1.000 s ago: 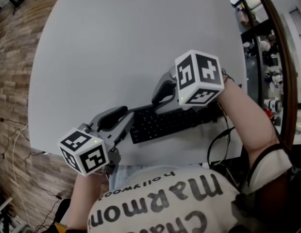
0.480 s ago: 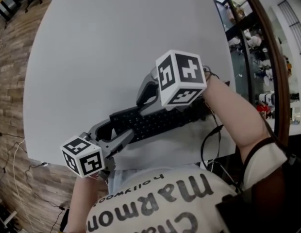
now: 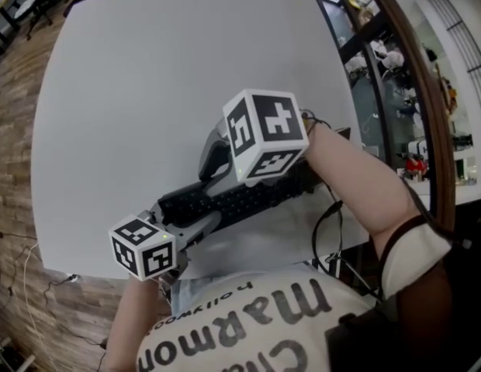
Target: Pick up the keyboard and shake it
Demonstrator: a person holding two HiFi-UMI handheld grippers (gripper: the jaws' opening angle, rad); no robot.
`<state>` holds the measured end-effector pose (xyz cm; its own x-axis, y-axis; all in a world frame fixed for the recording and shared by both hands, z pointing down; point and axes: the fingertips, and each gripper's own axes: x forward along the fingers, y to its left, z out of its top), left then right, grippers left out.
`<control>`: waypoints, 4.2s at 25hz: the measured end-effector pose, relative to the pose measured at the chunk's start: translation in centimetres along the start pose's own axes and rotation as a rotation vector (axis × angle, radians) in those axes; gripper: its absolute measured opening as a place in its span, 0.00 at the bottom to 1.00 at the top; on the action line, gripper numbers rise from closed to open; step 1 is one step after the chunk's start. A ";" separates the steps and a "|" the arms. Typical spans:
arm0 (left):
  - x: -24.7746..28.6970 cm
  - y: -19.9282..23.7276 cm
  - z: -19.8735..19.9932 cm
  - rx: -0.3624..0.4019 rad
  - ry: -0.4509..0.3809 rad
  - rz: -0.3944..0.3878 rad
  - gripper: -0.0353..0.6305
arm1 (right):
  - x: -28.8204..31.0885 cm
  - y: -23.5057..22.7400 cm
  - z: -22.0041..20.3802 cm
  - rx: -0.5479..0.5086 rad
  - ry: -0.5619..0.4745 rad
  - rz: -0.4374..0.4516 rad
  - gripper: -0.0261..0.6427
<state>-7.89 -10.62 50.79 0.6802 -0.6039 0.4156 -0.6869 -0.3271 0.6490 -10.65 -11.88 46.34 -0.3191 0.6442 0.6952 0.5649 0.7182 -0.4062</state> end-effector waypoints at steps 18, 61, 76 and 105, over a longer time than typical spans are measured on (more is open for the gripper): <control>0.3 -0.8 1.5 -0.042 -0.124 -0.079 0.38 | -0.4 0.1 -0.3 0.001 -0.030 -0.023 0.22; -1.1 -2.7 1.1 -0.043 -0.069 -0.223 0.19 | -11.0 2.5 1.2 0.255 -0.748 -0.542 0.20; -1.8 -1.7 0.8 -0.020 -0.070 -0.230 0.19 | -14.0 6.6 -12.3 0.767 -1.076 -0.907 0.12; -6.0 -0.6 0.6 0.116 0.000 -0.242 0.20 | -17.1 3.1 -24.7 0.871 -0.752 -0.859 0.44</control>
<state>-11.75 -7.20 47.56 0.8279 -0.4984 0.2572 -0.5293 -0.5427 0.6521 15.36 -27.13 47.85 -0.7906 -0.2774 0.5458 -0.5550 0.7012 -0.4476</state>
